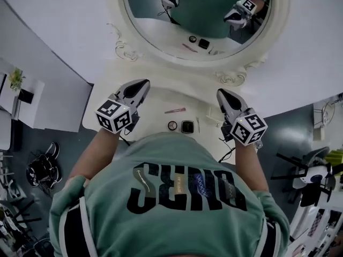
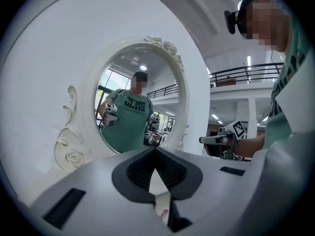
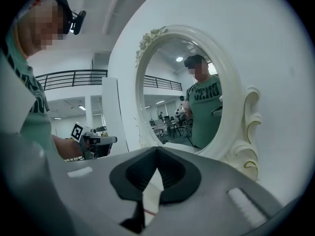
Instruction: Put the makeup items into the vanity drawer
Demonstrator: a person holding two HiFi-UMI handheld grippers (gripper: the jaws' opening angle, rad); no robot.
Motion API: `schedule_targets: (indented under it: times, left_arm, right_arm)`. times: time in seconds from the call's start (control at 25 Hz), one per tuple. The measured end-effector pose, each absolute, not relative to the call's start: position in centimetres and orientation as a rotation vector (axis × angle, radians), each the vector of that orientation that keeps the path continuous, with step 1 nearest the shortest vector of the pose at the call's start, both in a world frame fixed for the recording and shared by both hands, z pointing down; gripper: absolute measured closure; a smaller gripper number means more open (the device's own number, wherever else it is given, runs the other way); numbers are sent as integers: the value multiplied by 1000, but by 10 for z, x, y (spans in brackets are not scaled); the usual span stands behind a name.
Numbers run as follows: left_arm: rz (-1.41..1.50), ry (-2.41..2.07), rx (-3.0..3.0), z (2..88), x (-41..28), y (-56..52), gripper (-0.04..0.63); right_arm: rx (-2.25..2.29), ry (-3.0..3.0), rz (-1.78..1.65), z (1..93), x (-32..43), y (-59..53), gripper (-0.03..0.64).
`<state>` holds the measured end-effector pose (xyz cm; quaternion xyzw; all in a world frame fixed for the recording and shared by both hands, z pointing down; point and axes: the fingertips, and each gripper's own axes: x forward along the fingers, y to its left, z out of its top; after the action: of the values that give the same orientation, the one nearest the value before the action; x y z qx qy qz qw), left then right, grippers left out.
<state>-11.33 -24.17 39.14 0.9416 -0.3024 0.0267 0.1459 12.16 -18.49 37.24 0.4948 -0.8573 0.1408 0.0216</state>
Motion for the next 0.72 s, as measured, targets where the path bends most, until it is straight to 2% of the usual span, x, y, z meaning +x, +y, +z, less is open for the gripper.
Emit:
schedule_targets:
  times: [0.28, 0.72]
  left_arm:
    - [55, -926, 2670, 396, -139, -244, 591]
    - [51, -897, 2681, 392, -128, -247, 591]
  right_arm:
    - [1501, -2671, 458, 372, 107, -196, 607]
    - [1533, -2653, 487, 377, 118, -192, 609]
